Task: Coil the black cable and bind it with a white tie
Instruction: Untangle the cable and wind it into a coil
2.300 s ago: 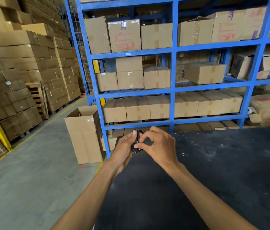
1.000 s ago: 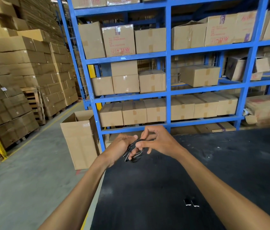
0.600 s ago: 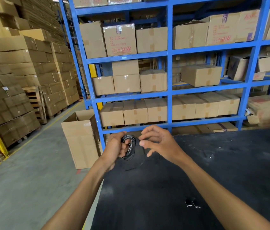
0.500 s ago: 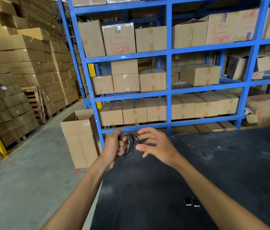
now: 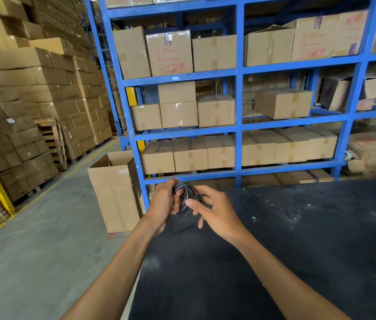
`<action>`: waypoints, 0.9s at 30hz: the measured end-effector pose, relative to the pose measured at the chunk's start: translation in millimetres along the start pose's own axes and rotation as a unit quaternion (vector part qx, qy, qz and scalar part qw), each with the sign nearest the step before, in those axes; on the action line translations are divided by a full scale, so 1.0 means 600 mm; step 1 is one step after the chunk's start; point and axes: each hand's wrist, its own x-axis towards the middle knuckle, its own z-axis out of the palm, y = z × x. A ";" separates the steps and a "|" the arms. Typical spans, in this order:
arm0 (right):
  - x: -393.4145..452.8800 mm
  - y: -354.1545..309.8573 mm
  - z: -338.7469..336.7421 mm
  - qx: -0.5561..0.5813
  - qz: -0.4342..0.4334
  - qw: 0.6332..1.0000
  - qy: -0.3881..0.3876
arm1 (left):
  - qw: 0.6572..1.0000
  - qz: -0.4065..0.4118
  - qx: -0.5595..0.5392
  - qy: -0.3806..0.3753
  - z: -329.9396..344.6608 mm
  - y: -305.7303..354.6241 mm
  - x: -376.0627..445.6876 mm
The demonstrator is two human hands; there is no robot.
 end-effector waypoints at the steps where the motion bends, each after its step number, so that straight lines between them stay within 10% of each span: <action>1: 0.000 -0.001 0.002 0.008 -0.001 1.000 -0.005 | 1.000 -0.002 -0.005 -0.006 0.000 0.002 0.001; 21: 0.031 -0.046 0.017 -0.151 0.021 0.983 0.102 | 0.993 0.081 0.058 0.062 0.028 0.046 0.012; 27: 0.033 -0.063 -0.004 -0.243 -0.010 0.964 0.110 | 0.985 0.114 0.103 -0.073 0.017 0.054 -0.001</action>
